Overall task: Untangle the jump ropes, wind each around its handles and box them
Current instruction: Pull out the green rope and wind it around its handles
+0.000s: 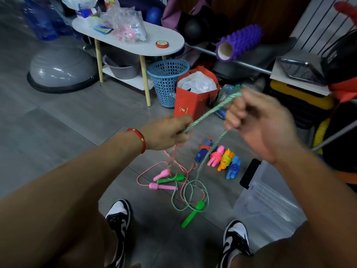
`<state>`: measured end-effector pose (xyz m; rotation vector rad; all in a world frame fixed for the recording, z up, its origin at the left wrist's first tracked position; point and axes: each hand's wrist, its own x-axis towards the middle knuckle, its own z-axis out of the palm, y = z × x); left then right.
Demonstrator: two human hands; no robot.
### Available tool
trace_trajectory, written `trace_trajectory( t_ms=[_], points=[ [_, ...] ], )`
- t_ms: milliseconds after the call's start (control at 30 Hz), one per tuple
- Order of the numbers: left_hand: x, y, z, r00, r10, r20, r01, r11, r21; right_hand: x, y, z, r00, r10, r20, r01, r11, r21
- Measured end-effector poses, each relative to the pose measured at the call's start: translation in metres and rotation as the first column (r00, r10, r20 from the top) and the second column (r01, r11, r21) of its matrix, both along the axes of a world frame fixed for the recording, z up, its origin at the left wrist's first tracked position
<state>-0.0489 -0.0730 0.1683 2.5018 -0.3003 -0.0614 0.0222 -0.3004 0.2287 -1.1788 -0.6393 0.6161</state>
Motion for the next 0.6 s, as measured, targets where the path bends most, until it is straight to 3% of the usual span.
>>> trace_trajectory(
  t_ms=[67, 100, 167, 233, 300, 367, 467, 600],
  points=[
    [0.002, 0.012, -0.007, 0.996, 0.006, -0.086, -0.003, 0.999, 0.043, 0.007, -0.011, 0.007, 0.989, -0.107, -0.106, 0.105, 0.994, -0.026],
    [0.002, 0.017, -0.006, 0.994, 0.018, -0.105, -0.016, 1.0, 0.026, 0.013, -0.016, 0.004, 0.977, -0.198, -0.073, 0.189, 0.975, -0.12],
    [0.002, 0.02, -0.002, 0.99, 0.05, -0.129, -0.055, 0.998, -0.031, 0.024, -0.025, -0.009, 0.938, -0.283, 0.201, 0.341, 0.857, -0.385],
    [0.001, 0.016, 0.002, 0.987, 0.061, -0.152, -0.077, 0.992, -0.103, 0.024, -0.026, -0.019, 0.88, -0.082, 0.468, 0.39, 0.687, -0.613],
    [-0.001, 0.007, 0.006, 0.99, 0.045, -0.132, -0.061, 0.99, -0.124, 0.014, -0.019, -0.025, 0.851, 0.16, 0.501, 0.315, 0.607, -0.73],
    [-0.001, -0.003, 0.01, 0.999, 0.025, -0.034, -0.026, 0.999, -0.025, -0.001, -0.006, -0.029, 0.852, 0.282, 0.441, 0.204, 0.598, -0.775],
    [-0.001, -0.013, 0.012, 0.999, -0.001, 0.053, -0.002, 0.998, 0.065, -0.006, 0.012, -0.037, 0.864, 0.258, 0.432, 0.182, 0.64, -0.746],
    [-0.002, -0.006, 0.019, 0.99, 0.127, 0.068, -0.123, 0.991, -0.056, 0.01, 0.009, -0.037, 0.875, 0.124, 0.468, 0.246, 0.719, -0.65]
  ],
)
